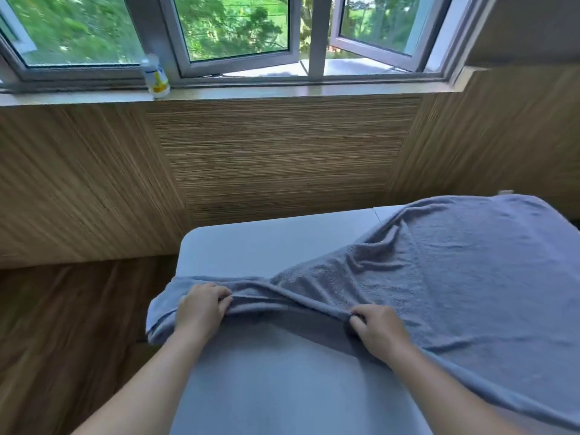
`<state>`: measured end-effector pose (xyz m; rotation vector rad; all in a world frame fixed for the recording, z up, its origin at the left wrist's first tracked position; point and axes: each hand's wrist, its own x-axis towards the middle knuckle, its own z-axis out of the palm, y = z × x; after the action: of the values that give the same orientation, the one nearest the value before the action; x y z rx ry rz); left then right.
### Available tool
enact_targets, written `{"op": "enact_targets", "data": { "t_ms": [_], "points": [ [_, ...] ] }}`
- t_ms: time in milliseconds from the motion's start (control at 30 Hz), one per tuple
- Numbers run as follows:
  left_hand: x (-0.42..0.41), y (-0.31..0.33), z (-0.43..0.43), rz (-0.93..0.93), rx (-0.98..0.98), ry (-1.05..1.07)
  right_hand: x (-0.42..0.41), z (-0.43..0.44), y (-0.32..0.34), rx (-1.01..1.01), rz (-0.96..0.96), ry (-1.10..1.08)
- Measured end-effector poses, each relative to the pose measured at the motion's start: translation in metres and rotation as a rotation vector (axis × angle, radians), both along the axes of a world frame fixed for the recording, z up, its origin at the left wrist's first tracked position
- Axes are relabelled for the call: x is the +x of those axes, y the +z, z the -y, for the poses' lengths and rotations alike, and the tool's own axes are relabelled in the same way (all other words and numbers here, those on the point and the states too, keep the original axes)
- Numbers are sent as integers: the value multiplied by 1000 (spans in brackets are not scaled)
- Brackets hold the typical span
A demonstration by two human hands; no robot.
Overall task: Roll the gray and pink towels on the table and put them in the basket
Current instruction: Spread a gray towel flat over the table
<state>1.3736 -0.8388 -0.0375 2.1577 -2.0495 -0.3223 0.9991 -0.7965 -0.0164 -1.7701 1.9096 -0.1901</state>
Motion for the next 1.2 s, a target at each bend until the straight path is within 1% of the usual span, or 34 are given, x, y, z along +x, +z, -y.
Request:
{"op": "enact_targets", "data": {
  "t_ms": [133,200,267,467,600,733,833,900,1000,1200],
  "points": [
    [10,14,-10,-215,-156,4,-6,-6,19,-33,121,-123],
    [10,30,-26,-312,-237,1,-10,-12,28,-58,163,-131],
    [12,45,-48,-358,-271,7,-14,-21,31,-99,194,-92],
    [8,57,-129,-344,-229,98,-22,-60,19,-46,182,137],
    [-2,55,-191,-280,-180,188,-26,-91,16,27,211,294],
    [-9,46,-253,-253,-70,272,-35,-120,5,67,167,431],
    [-13,41,-281,-231,-28,310,-37,-132,4,90,189,482],
    [-18,44,-286,-239,-29,337,-38,-135,6,121,204,502],
    [-27,52,-276,-252,-57,345,-41,-127,11,153,263,466],
    [-34,64,-217,-252,-70,279,-41,-75,28,107,281,347]
  ]
}}
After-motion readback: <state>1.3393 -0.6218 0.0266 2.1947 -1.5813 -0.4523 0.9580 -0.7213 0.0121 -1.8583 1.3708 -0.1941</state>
